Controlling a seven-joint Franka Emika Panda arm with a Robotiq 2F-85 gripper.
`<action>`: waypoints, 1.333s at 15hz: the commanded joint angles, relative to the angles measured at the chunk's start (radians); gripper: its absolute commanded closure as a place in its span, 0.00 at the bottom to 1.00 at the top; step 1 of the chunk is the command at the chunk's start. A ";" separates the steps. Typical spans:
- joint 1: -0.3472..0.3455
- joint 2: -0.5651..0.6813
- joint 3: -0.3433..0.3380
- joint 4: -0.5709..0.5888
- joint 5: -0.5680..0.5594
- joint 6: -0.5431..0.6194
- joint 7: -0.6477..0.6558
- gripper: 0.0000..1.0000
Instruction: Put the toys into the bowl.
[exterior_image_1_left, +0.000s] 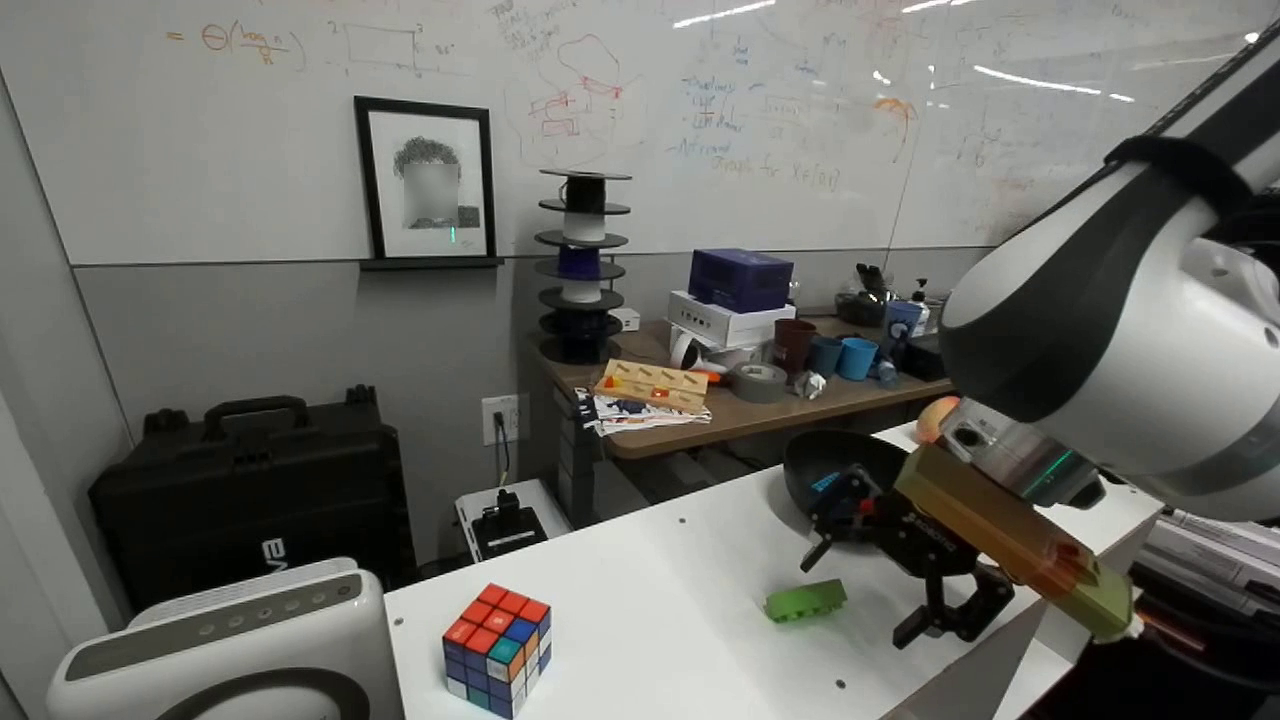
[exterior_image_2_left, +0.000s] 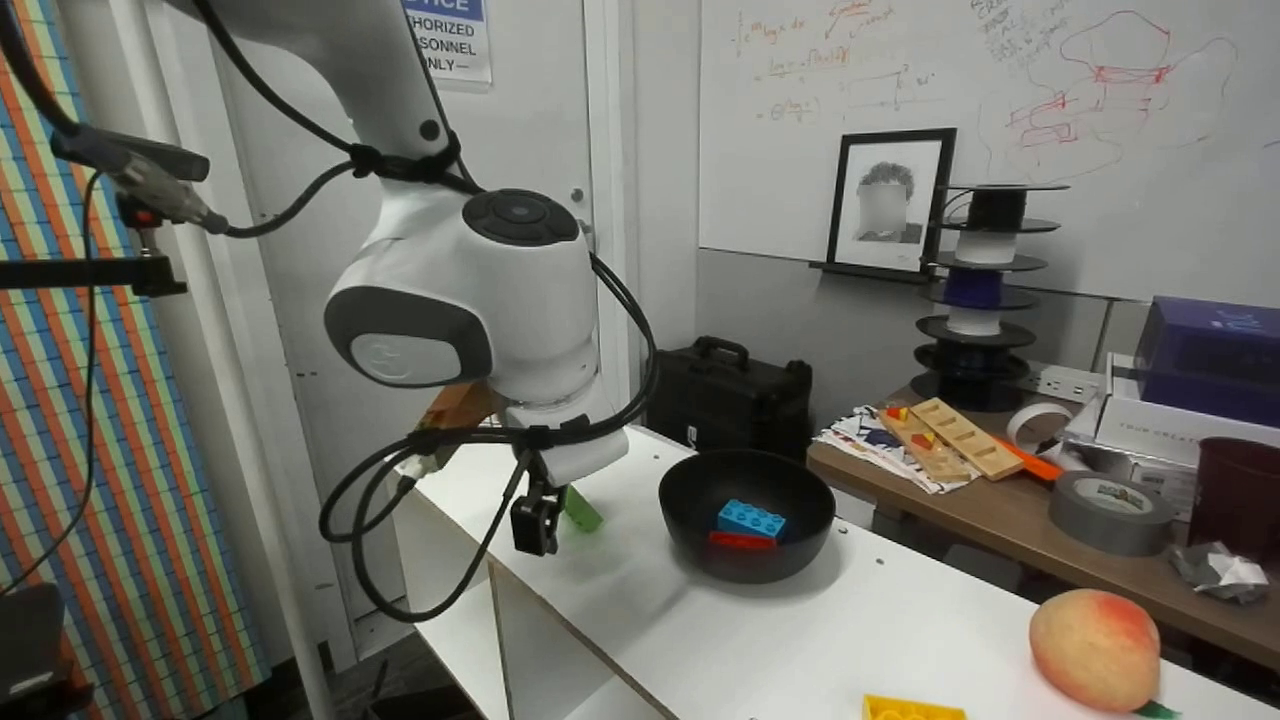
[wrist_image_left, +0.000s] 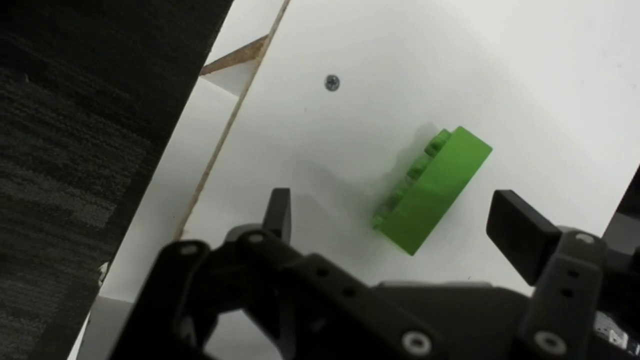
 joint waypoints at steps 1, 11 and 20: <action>0.191 0.001 -0.166 0.027 -0.070 0.038 0.061 0.00; 0.456 0.129 -0.378 0.210 -0.347 0.029 0.175 0.00; 0.473 0.125 -0.399 0.207 -0.421 -0.023 0.175 0.80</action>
